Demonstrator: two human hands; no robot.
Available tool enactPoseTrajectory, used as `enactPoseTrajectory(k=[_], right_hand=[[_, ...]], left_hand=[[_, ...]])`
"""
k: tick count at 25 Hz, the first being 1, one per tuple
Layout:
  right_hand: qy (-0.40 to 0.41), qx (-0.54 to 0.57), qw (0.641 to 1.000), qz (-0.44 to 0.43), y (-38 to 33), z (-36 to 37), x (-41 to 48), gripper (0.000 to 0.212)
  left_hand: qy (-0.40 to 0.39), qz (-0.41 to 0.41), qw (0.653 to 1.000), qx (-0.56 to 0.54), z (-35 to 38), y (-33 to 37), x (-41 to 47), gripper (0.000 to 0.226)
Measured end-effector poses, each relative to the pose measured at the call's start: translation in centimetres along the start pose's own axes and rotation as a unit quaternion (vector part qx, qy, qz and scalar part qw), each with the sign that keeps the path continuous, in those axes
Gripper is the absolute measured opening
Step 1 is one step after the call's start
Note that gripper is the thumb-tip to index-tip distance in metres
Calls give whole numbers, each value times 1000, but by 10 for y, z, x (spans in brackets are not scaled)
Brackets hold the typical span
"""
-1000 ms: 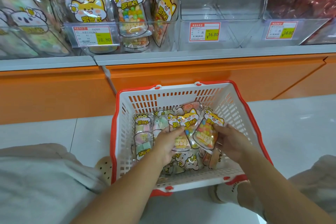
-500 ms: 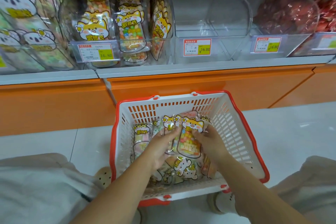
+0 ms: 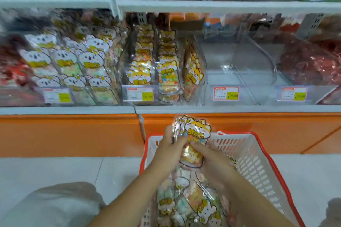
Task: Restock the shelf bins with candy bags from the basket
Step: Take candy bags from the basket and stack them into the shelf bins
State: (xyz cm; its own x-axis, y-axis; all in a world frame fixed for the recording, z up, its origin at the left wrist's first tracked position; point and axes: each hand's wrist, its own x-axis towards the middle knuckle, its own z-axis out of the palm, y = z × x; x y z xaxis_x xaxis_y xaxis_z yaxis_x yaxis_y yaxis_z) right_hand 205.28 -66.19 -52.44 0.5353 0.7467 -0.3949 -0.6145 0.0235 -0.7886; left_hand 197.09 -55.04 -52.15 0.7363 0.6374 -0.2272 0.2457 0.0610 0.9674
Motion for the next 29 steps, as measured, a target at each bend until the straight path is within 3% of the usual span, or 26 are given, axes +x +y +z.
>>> enactPoseTrajectory(k=[4, 6, 9, 11, 15, 16, 18, 21, 22, 24, 25, 26, 29], right_hand=[[-25, -92, 992, -82, -46, 46, 10, 40], [-40, -115, 985, -119, -77, 66, 21, 42], [-18, -155, 972, -176, -128, 91, 57, 48], [26, -204, 958, -198, -156, 104, 93, 54], [107, -254, 937, -214, -195, 127, 167, 43], [123, -268, 930, -219, -202, 131, 182, 49], [114, -315, 911, -241, -213, 139, 209, 64], [67, -391, 897, -193, -207, 139, 234, 48], [78, -435, 877, -186, -203, 135, 242, 54], [139, -539, 799, -227, -200, 127, 250, 95], [156, -577, 762, -250, -200, 125, 252, 102], [158, -610, 733, -257, -199, 125, 252, 95], [119, -674, 691, -235, -192, 123, 248, 70]], left_hand=[[8, 114, 990, 80, -38, 58, 8, 5], [35, 163, 975, 148, -62, 86, 20, 19], [111, 244, 918, 291, -91, 113, 49, 48], [138, 283, 878, 361, -97, 119, 73, 54], [129, 267, 839, 456, -94, 120, 125, 59], [130, 264, 834, 467, -95, 123, 137, 59], [138, 267, 821, 484, -97, 130, 162, 60], [106, 209, 815, 530, -97, 134, 191, 66], [92, 186, 809, 549, -95, 133, 197, 68], [82, 165, 797, 575, -93, 129, 204, 68], [85, 165, 796, 577, -93, 127, 205, 67], [92, 167, 795, 575, -93, 125, 204, 67], [123, 176, 795, 568, -92, 122, 200, 66]])
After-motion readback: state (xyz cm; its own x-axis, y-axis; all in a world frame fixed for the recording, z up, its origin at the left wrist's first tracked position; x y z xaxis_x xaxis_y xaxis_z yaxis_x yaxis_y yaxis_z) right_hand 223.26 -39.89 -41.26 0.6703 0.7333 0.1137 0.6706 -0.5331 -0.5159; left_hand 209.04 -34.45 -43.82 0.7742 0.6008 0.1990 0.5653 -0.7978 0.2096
